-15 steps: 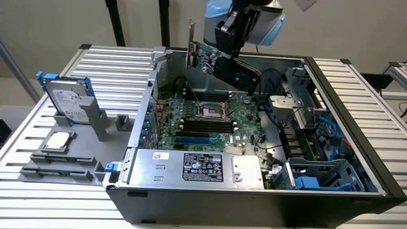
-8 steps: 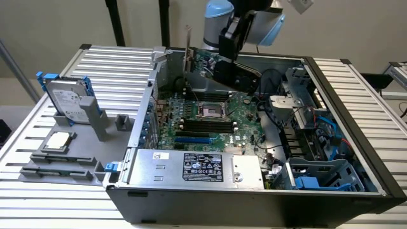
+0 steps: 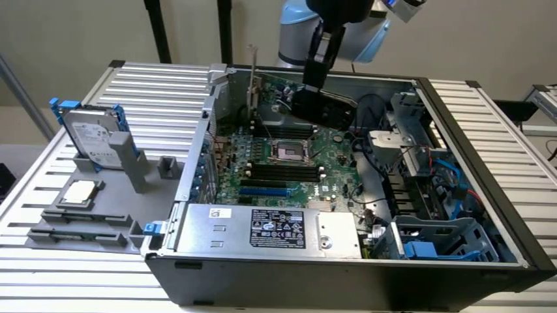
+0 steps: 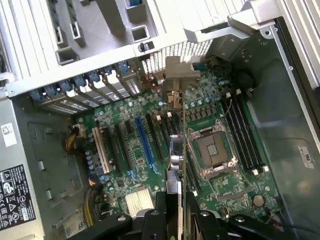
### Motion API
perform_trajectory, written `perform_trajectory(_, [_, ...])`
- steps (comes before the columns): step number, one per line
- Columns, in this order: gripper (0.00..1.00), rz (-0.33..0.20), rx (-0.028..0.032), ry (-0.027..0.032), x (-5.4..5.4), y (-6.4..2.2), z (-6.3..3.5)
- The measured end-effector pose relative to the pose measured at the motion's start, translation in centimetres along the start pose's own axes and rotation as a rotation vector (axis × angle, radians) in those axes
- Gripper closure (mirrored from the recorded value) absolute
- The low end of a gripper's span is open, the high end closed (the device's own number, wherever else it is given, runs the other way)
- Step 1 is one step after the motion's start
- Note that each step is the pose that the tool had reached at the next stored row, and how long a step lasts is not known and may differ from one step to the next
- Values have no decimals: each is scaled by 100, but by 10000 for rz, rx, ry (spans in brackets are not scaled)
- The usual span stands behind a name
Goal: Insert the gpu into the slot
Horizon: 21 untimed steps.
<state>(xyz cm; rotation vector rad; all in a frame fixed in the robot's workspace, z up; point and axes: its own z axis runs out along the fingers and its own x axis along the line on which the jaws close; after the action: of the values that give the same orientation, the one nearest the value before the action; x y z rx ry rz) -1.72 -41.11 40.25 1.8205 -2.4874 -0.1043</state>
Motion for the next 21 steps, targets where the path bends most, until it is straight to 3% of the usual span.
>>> perform_trajectory(8, [74,-1415,11,82,1,-10,113])
perform_trajectory(13, [74,-1717,-15,-2,65,-31,196])
perform_trajectory(21, [74,-1916,-56,-161,255,-92,326])
